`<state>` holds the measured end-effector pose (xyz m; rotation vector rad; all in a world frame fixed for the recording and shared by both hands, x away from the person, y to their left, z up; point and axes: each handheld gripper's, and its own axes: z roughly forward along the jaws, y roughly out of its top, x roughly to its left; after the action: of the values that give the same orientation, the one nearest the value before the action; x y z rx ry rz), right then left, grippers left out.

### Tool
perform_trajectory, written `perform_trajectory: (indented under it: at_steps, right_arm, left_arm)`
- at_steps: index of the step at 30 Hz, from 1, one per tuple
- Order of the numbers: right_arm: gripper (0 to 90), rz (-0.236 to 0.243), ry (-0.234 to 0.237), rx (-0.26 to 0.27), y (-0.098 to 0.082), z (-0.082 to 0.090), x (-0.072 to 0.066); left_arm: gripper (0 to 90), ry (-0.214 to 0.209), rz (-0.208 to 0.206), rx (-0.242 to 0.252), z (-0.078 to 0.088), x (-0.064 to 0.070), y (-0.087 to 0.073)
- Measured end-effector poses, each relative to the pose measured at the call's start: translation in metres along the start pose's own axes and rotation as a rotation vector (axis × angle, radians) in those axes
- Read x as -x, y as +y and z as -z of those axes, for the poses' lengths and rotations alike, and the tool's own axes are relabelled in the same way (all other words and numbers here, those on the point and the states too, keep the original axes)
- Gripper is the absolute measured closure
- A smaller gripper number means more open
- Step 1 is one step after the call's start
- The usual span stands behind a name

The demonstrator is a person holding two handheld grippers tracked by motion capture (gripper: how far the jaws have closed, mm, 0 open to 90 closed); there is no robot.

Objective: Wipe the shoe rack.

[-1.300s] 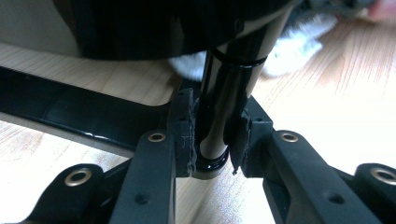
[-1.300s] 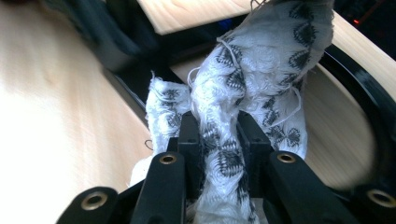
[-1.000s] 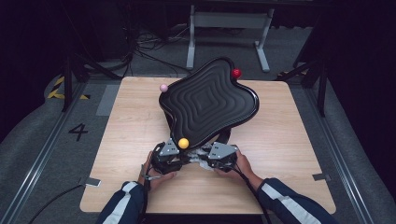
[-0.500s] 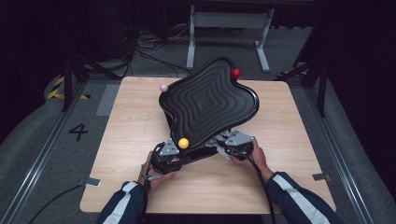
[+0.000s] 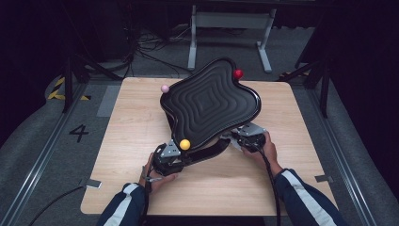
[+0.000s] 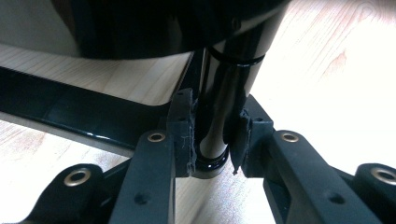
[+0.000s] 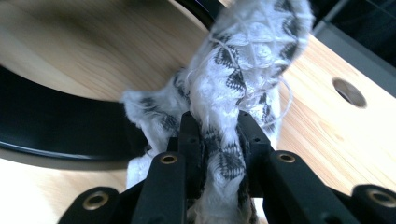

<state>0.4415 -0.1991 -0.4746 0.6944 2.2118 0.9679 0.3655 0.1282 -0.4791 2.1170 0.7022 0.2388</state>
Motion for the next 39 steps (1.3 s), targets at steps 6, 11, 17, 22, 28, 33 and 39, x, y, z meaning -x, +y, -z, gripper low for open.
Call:
perform_trajectory:
  at_steps: [6, 11, 17, 22, 28, 33, 39]
  right_arm:
    - [75.9, -0.007, -0.014, 0.007, -0.005, 0.002, 0.006]
    - [75.8, 0.020, 0.012, 0.015, -0.002, 0.002, -0.001]
    - [75.5, 0.087, 0.059, 0.023, 0.001, 0.005, -0.010]
    - [75.4, 0.144, 0.124, 0.033, 0.004, 0.010, -0.023]
    - [75.3, 0.175, 0.173, 0.047, 0.010, 0.012, -0.038]
    - [75.2, 0.182, 0.238, 0.068, 0.017, 0.012, -0.054]
    - [75.1, 0.196, 0.315, 0.086, 0.027, 0.011, -0.079]
  left_arm:
    - [71.3, -0.003, 0.003, -0.001, 0.000, 0.000, 0.000]
    - [71.4, 0.001, -0.002, -0.005, 0.000, -0.001, 0.000]
    - [71.3, -0.003, 0.002, -0.002, 0.000, 0.000, 0.000]
    - [71.3, -0.001, -0.002, -0.004, 0.000, -0.001, 0.000]
    - [71.4, -0.003, 0.006, -0.004, 0.000, -0.001, 0.000]
    - [71.4, -0.002, 0.004, -0.004, 0.000, -0.001, 0.000]
    - [71.4, -0.004, 0.002, -0.002, 0.000, -0.001, 0.000]
